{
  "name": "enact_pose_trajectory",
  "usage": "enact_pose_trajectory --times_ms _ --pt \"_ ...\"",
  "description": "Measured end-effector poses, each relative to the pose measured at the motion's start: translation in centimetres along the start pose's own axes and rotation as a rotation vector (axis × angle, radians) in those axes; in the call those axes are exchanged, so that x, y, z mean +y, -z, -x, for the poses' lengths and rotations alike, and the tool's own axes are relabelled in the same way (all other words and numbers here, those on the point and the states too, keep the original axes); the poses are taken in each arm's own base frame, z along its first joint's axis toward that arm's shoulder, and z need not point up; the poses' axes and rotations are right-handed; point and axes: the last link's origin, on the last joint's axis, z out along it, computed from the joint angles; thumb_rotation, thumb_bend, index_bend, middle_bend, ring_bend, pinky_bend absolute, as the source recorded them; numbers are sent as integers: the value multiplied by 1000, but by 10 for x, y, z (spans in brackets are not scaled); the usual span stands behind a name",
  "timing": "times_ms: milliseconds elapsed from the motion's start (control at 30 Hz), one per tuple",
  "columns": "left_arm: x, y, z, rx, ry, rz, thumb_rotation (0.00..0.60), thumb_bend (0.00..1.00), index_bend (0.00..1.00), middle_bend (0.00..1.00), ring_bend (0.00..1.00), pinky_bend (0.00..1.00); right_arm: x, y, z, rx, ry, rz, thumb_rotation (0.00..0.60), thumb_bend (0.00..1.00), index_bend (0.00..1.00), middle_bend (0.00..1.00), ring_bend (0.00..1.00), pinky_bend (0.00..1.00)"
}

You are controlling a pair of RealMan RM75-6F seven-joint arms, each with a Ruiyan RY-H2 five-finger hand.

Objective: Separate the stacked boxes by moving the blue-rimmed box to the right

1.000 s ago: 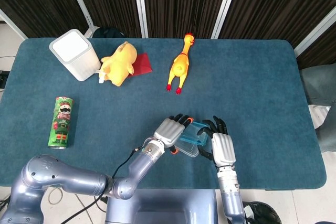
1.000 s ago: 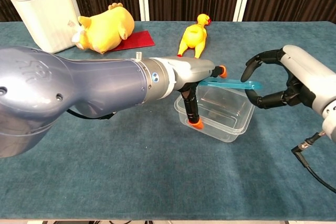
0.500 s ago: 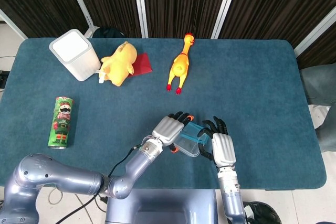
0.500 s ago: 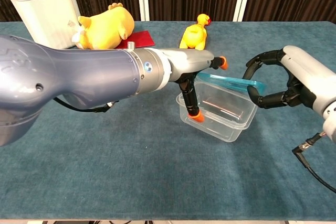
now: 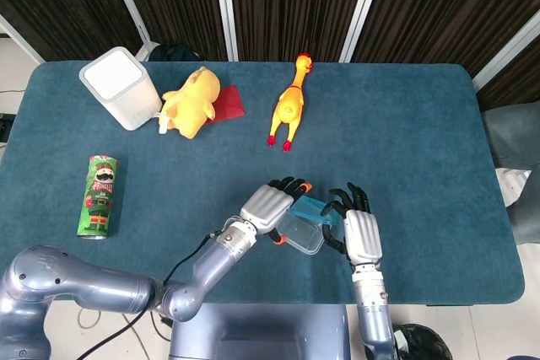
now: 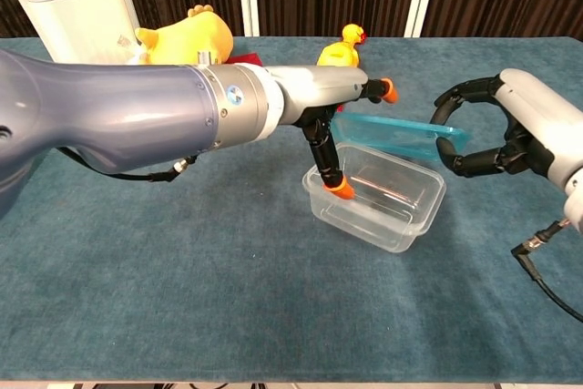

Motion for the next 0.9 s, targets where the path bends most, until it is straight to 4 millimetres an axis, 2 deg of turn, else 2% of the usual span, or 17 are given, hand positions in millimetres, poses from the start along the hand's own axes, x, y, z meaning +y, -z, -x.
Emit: enact_pose_trajectory --times_ms 367,600,900 --pt "-7 9 -13 42 16 6 600 47 0 12 0 145 -1 -6 -4 27 -18 8 600 565 540 250 9 0" --pt "-17 16 -25 88 49 -4 600 47 0 12 0 146 -11 -17 -12 64 -27 -4 600 566 548 252 10 0" --pt "-30 25 -38 135 83 -12 600 47 0 12 0 146 -14 -29 -24 106 -16 -4 600 566 553 257 10 0"
